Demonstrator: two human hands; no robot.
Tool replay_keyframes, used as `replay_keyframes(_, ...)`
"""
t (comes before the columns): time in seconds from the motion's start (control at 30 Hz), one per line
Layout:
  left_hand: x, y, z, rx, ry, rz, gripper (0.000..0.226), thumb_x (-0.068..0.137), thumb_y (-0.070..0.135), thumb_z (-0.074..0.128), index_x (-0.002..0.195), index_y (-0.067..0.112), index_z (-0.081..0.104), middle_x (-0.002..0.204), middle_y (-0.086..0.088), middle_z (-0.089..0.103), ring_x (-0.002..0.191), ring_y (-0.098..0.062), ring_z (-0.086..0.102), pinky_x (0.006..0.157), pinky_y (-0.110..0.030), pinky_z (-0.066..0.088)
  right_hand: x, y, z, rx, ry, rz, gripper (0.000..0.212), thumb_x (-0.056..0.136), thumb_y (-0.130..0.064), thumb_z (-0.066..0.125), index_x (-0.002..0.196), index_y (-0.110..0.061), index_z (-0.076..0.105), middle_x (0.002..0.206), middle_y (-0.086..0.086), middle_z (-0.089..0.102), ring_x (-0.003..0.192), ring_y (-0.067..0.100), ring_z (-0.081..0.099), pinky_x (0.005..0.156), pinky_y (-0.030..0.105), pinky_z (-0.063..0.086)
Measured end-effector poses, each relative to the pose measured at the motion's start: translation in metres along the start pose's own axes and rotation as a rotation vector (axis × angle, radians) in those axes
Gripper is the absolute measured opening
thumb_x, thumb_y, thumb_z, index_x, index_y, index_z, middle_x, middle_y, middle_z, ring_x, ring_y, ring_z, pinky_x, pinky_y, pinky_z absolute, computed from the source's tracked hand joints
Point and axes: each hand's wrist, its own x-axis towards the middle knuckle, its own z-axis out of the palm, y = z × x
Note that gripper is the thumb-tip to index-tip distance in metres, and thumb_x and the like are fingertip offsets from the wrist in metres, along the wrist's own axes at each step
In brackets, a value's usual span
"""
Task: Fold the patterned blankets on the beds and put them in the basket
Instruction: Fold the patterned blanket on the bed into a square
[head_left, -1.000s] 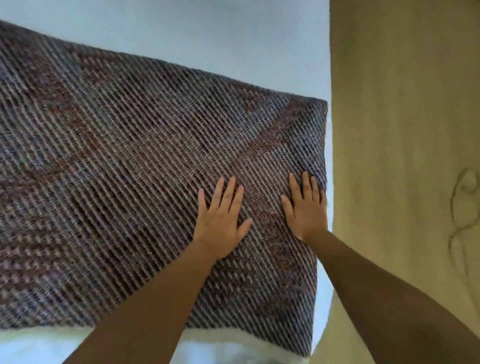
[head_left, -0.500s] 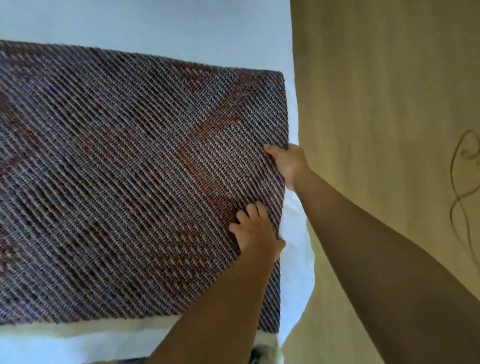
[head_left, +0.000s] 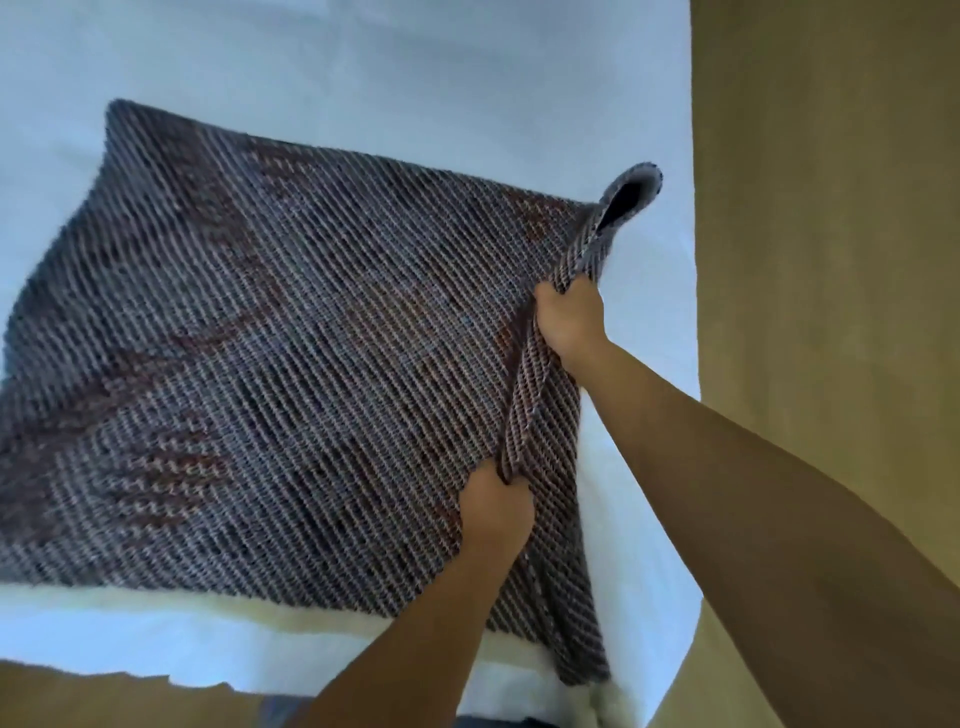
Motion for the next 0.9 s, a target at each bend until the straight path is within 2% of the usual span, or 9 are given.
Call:
replay_keyframes(0.07,0.002,-0.009,-0.025,-0.151,0.092,-0.061,0.023,0.099,0.015,0.038,0.116,0.007,0.052,0.099,-0.018,0.060,0.085,-0.036,0.058,0.073,-0.042,0.048,-0.010,-0.023,0.033,-0.003,0.013,-0.034,0.035,0.093,-0.023,0.045,0.123,-0.004,0.048,0.118,0.016,0.058,0.102,0.032,0.055,0.085,0.033,0.041)
replay_keyframes(0.2,0.011,-0.033,-0.110,-0.312,0.179,0.036,0.028,0.092,0.040,0.051,0.110,0.019,0.044,0.068,0.001,0.051,0.052,-0.013,0.046,0.046,-0.023,0.040,-0.027,-0.073,0.109,-0.012,0.024,-0.078,0.041,0.095,-0.022,0.043,0.131,-0.002,0.041,0.129,0.020,0.051,0.109,0.035,0.052,0.087,0.034,0.039)
replay_keyframes(0.27,0.019,-0.055,-0.161,-0.365,0.029,0.024,0.054,0.080,0.046,0.065,0.119,0.014,0.047,0.093,0.004,0.062,0.081,-0.015,0.060,0.074,-0.030,0.053,-0.035,-0.098,0.151,-0.043,0.020,-0.074,0.044,0.096,-0.024,0.042,0.134,-0.002,0.038,0.133,0.020,0.048,0.115,0.038,0.049,0.093,0.039,0.041)
replay_keyframes(0.33,0.023,-0.078,-0.205,-0.394,-0.169,-0.003,0.059,0.075,0.037,0.075,0.124,0.014,0.053,0.117,0.002,0.062,0.108,-0.022,0.058,0.096,-0.039,0.048,-0.045,-0.122,0.192,-0.088,0.016,-0.063,0.049,0.097,-0.026,0.041,0.139,-0.003,0.032,0.140,0.019,0.042,0.119,0.037,0.047,0.095,0.040,0.041)
replay_keyframes(0.43,0.025,-0.110,-0.256,-0.533,-0.190,0.035,0.018,0.082,0.019,0.070,0.097,0.024,0.062,0.098,0.007,0.067,0.095,-0.016,0.063,0.093,-0.038,0.050,-0.057,-0.150,0.248,-0.134,-0.026,-0.086,0.054,0.098,-0.027,0.041,0.143,-0.004,0.025,0.146,0.017,0.035,0.128,0.036,0.041,0.103,0.042,0.037)
replay_keyframes(0.57,0.039,-0.143,-0.332,-0.630,0.023,0.040,0.006,0.085,0.022,0.066,0.086,0.025,0.061,0.090,0.004,0.067,0.088,-0.019,0.064,0.084,-0.031,0.052,-0.071,-0.181,0.316,-0.175,-0.013,-0.161,0.045,0.095,-0.022,0.043,0.132,0.002,0.038,0.135,0.020,0.047,0.121,0.036,0.047,0.100,0.039,0.039)
replay_keyframes(0.63,0.049,-0.158,-0.375,-0.581,0.083,0.043,0.007,0.084,0.026,0.067,0.082,0.025,0.061,0.086,0.003,0.068,0.080,-0.012,0.065,0.073,-0.019,0.053,-0.077,-0.193,0.346,-0.178,0.002,-0.160,0.042,0.094,-0.021,0.043,0.129,0.002,0.041,0.132,0.021,0.049,0.120,0.036,0.048,0.098,0.038,0.039)
replay_keyframes(0.77,0.072,-0.178,-0.437,-0.433,0.011,0.061,0.024,0.082,0.037,0.067,0.095,0.017,0.067,0.089,0.001,0.071,0.080,-0.016,0.068,0.078,-0.031,0.053,-0.083,-0.211,0.385,-0.190,0.003,-0.126,0.042,0.095,-0.025,0.042,0.127,0.003,0.043,0.131,0.021,0.050,0.119,0.035,0.049,0.098,0.037,0.042)
replay_keyframes(0.9,0.086,-0.189,-0.456,-0.366,0.069,0.066,0.028,0.084,0.037,0.064,0.067,0.016,0.058,0.066,0.003,0.061,0.062,-0.014,0.058,0.060,-0.023,0.041,-0.086,-0.220,0.408,-0.179,0.019,-0.064,0.045,0.097,-0.026,0.041,0.132,0.003,0.037,0.137,0.022,0.045,0.124,0.036,0.045,0.102,0.038,0.040)
